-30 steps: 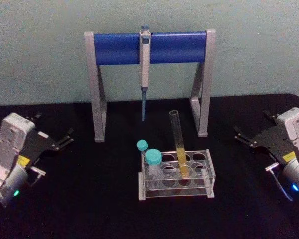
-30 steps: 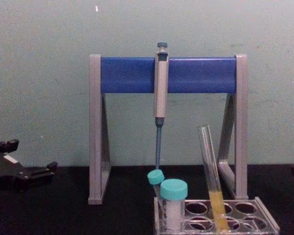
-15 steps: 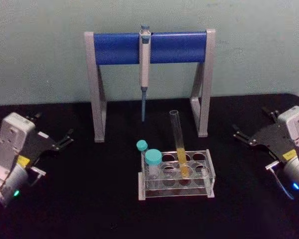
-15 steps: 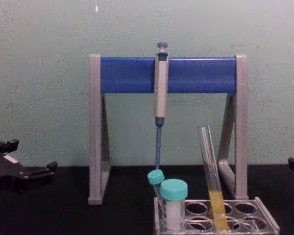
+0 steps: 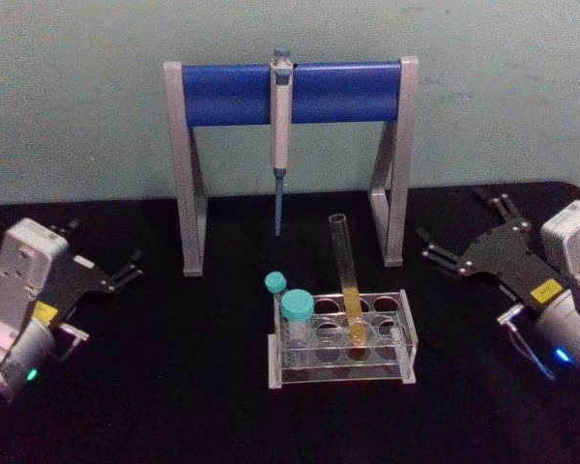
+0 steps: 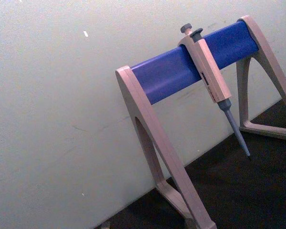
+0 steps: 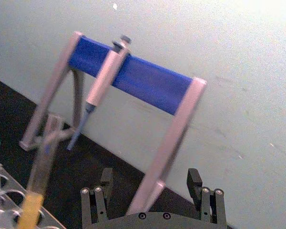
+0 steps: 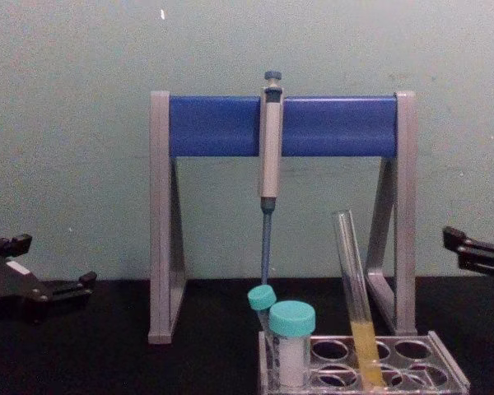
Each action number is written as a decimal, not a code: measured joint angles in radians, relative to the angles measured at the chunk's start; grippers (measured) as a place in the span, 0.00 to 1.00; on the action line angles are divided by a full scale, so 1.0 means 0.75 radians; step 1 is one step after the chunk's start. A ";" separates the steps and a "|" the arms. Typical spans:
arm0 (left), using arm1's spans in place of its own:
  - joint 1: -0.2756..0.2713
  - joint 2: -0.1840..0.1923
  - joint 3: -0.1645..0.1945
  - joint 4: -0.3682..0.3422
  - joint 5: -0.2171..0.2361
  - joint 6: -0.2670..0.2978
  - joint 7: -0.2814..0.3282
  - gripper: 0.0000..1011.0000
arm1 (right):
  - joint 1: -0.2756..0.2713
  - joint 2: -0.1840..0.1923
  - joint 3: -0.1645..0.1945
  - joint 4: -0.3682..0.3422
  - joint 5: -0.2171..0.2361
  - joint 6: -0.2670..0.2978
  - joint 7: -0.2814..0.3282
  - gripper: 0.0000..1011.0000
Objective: Pick up the test tube from the test tube rack, shake it, then place it back into the test tube rack.
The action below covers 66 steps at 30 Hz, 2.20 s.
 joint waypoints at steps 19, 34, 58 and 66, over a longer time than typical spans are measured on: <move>0.000 0.000 0.000 0.000 0.000 0.000 0.000 0.99 | 0.080 -0.104 -0.056 0.029 0.073 -0.026 0.284 0.99; 0.000 0.000 0.000 0.000 0.000 0.000 0.000 0.99 | 0.136 -0.186 -0.064 0.109 0.163 0.108 0.441 0.99; 0.000 0.000 0.000 0.000 0.000 0.000 0.000 0.99 | 0.166 -0.237 -0.038 0.149 0.157 0.298 0.503 0.99; 0.000 0.000 0.000 0.000 0.000 0.000 0.000 0.99 | 0.164 -0.238 -0.030 0.148 0.150 0.307 0.505 0.99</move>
